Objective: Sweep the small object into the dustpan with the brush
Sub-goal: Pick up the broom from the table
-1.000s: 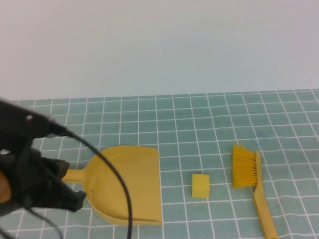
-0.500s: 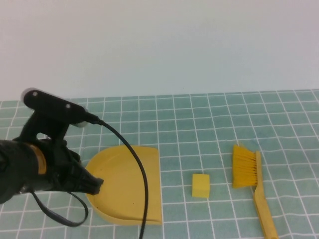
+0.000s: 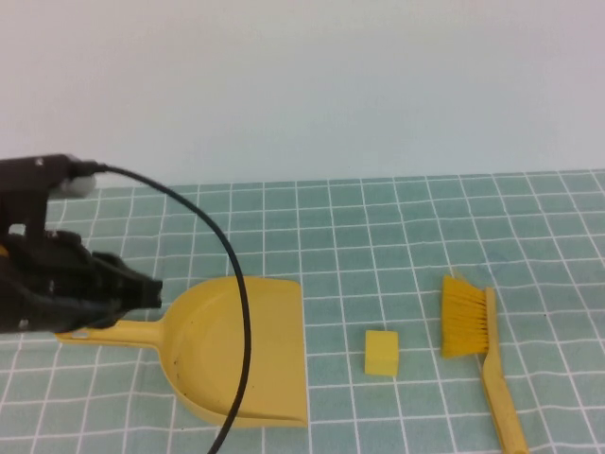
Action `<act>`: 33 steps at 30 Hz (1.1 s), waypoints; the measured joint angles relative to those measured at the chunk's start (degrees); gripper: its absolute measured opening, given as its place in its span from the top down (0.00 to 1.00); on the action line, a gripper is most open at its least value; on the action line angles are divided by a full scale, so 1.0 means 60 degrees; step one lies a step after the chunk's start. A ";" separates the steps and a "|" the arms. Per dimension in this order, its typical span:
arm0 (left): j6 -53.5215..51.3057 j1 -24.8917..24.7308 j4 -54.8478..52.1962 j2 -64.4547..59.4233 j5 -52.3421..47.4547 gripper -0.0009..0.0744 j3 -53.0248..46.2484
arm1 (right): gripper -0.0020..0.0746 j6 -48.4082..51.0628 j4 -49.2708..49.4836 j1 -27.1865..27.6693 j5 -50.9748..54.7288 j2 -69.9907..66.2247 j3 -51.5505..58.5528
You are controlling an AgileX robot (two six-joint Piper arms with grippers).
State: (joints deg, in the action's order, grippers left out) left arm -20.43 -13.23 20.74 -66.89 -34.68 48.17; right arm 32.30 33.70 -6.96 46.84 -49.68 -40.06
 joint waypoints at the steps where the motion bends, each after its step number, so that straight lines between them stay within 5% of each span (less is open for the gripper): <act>1: -0.0984 0.0236 0.1070 0.0000 -0.0057 0.99 0.0000 | 0.98 0.0000 0.0000 0.0000 0.0000 0.0000 0.0000; 5: -0.4879 0.0487 0.4258 0.0035 -0.0568 0.99 0.0000 | 0.98 0.0000 0.0014 0.0000 0.0000 0.0000 0.0000; 8: -0.5845 0.0487 0.4788 0.0035 -0.1177 0.99 0.0000 | 0.98 0.0000 0.0014 0.0000 0.0000 0.0000 0.0000; 18: -0.5389 0.0376 0.3904 0.0013 -0.1959 0.99 0.0000 | 0.98 0.0000 0.0014 0.0000 0.0000 0.0000 0.0000; 28: -0.2697 -0.2276 0.2980 -0.1070 -0.0579 0.99 0.0000 | 0.98 0.1807 -0.0170 0.0000 -0.1100 -0.0187 0.0000; 33: -0.0723 -0.2728 0.1464 -0.1246 0.0012 0.99 0.0000 | 0.98 0.1951 -0.0040 0.0000 -0.1207 -0.0395 0.0000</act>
State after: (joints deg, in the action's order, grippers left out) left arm -24.77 -29.60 29.52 -74.36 -34.60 48.17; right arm 44.01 33.46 -6.96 39.60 -52.05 -40.06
